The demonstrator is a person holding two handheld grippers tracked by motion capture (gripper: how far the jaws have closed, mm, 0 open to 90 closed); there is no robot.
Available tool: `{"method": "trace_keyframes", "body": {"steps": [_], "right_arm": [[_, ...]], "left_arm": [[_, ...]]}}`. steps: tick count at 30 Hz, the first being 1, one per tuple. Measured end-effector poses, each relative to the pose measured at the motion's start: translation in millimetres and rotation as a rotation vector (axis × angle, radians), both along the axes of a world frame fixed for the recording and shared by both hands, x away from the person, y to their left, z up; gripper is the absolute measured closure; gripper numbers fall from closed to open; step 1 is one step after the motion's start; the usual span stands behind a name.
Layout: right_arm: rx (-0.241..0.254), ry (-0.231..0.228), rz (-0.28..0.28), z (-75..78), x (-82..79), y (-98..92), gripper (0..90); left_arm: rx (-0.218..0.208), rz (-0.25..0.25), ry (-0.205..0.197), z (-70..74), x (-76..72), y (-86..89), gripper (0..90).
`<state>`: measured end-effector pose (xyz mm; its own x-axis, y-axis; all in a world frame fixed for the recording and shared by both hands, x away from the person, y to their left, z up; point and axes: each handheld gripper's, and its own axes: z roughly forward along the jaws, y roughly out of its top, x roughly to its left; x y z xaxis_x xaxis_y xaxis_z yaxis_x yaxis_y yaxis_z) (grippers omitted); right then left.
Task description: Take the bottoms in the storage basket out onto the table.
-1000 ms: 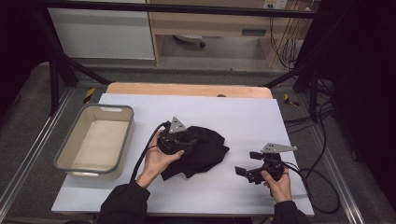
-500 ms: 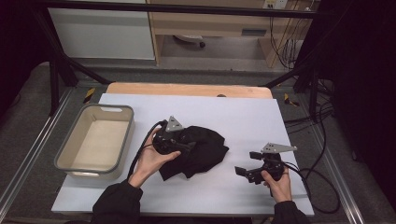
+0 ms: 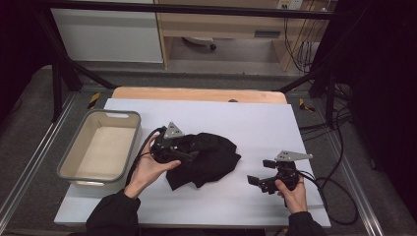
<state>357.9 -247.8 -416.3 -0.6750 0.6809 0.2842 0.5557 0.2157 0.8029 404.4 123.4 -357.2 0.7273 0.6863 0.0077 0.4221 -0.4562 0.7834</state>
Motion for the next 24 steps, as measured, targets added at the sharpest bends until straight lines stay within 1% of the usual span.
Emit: {"method": "trace_keyframes", "body": {"steps": [7,11,14,18,24], "right_arm": [[-0.002,0.001,0.0,0.0,0.1,-0.2,0.7],[-0.002,-0.002,0.0,-0.3,0.3,0.0,0.6],[-0.002,0.0,-0.001,-0.2,0.2,0.0,0.7],[-0.004,-0.003,0.001,-0.3,0.5,0.0,0.7],[-0.002,0.0,-0.001,-0.2,0.2,0.0,0.6]], "left_arm": [[-0.008,0.032,-0.005,-0.6,-4.5,18.4,11.6],[-0.027,0.053,0.005,-3.2,-6.8,31.6,10.7],[-0.029,0.065,0.012,-5.7,-9.1,41.3,9.4],[-0.05,0.089,0.01,-8.0,-12.7,54.3,7.7],[-0.05,0.113,0.009,-11.9,-17.5,71.2,6.4]]}}
